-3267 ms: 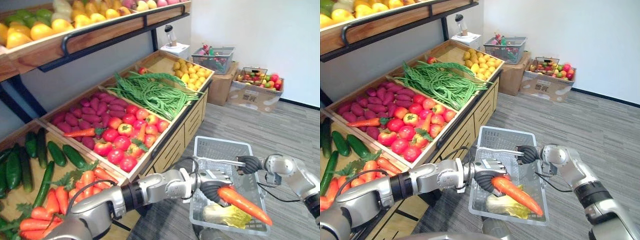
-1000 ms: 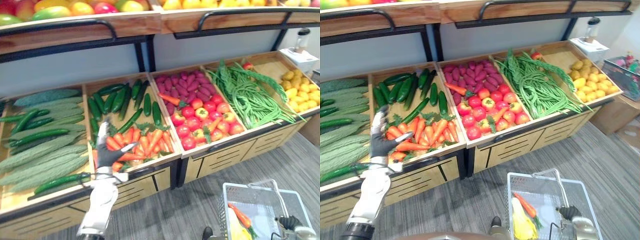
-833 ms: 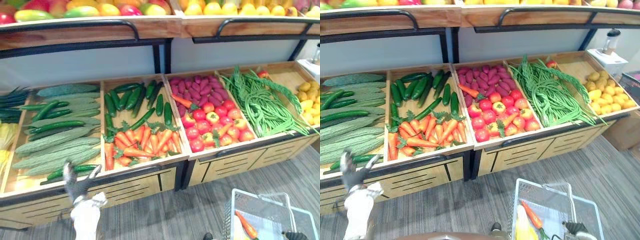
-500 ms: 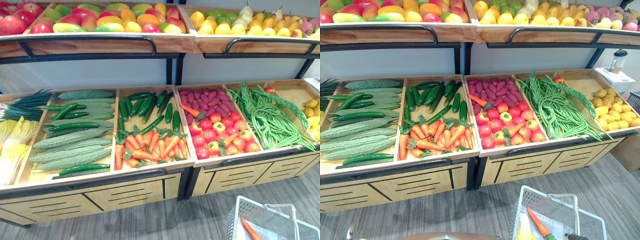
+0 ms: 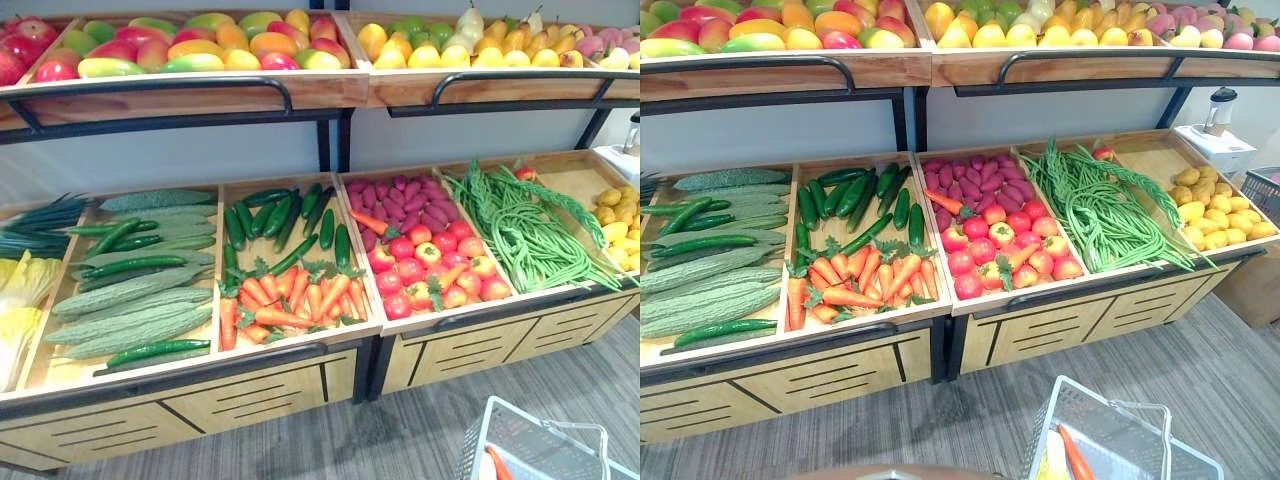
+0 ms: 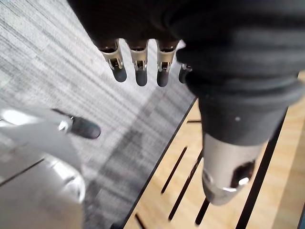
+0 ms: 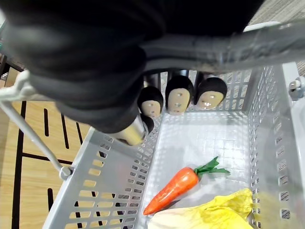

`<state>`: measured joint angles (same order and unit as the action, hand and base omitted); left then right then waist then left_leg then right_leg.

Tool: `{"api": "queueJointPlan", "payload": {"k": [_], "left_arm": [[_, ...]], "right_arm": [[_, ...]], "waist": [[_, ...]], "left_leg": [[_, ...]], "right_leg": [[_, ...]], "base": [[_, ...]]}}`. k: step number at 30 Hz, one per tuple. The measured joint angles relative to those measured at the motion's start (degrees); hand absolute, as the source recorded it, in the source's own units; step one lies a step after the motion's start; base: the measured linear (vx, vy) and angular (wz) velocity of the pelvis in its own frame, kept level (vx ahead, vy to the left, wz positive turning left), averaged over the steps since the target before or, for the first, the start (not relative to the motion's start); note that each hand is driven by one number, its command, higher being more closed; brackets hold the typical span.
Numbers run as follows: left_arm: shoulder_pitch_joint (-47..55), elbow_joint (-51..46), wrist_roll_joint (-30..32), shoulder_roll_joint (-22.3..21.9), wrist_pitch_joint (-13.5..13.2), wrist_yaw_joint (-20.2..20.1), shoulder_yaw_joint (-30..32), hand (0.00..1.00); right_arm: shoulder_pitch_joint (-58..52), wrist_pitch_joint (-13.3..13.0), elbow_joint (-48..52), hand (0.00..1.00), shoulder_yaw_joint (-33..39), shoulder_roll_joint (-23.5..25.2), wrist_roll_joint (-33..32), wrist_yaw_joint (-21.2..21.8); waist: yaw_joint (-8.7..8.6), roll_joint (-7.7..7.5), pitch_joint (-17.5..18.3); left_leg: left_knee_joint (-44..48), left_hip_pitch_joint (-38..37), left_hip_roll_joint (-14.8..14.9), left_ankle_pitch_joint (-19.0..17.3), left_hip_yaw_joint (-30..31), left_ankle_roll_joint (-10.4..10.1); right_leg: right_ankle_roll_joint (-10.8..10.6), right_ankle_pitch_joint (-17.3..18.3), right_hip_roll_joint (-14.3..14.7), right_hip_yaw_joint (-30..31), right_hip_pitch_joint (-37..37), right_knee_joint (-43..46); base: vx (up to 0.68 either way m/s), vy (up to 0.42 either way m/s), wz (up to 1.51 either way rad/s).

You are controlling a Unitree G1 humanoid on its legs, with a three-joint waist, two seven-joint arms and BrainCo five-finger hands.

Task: Pick vegetable in the basket

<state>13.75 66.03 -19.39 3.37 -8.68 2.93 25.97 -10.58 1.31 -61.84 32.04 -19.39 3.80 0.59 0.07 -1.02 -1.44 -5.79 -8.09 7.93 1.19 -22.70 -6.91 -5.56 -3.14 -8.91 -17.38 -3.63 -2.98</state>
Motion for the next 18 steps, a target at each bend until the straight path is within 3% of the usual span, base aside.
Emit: {"api": "queueJointPlan", "payload": {"k": [4, 11, 15, 18], "left_arm": [[-0.18, -0.02, 1.14, -0.15, 0.44, -3.95, -4.78, 0.00], [-0.22, -0.09, 1.67, 0.48, 0.44, -3.85, -8.85, 0.00], [-2.07, -0.47, 2.74, 1.74, 0.59, -3.26, -11.11, 0.00], [-2.81, -0.82, 6.06, 2.35, 2.00, -3.13, -11.63, 0.00]], "right_arm": [[-0.54, -1.02, 0.06, 1.00, -0.88, 0.04, 0.17, -1.71], [-0.77, -1.22, 0.14, 1.00, -1.08, 0.03, 0.28, -4.33], [-0.88, -1.38, 1.93, 1.00, -1.13, 0.60, -2.36, -5.80], [-2.02, -2.66, 4.29, 1.00, -1.02, 2.76, -2.92, -6.93]], "waist": [[-0.11, 0.58, -0.11], [-0.10, 0.92, -1.18], [-0.54, -0.74, -5.36], [-1.51, -1.18, -6.32]], "left_leg": [[0.00, -0.43, 0.01, -0.33, -0.87, -0.15], [0.55, -1.32, 0.14, -1.34, -2.89, 0.05], [10.76, 0.26, 0.81, -7.20, -3.72, 0.43], [16.58, 2.50, 2.38, -10.74, -4.94, 0.23]], "right_leg": [[-0.04, 0.03, 0.11, 1.03, 0.10, 0.00], [-0.34, 0.36, 0.34, 3.13, 0.63, 0.83], [-2.21, 6.39, -2.68, 5.93, 5.78, 13.62], [-3.18, 5.88, -3.12, 7.38, 7.57, 16.53]], "base": [[0.02, 0.006, -0.12], [0.03, 0.007, -0.14], [-0.02, 0.038, -0.17], [0.01, 0.040, -0.27]]}}
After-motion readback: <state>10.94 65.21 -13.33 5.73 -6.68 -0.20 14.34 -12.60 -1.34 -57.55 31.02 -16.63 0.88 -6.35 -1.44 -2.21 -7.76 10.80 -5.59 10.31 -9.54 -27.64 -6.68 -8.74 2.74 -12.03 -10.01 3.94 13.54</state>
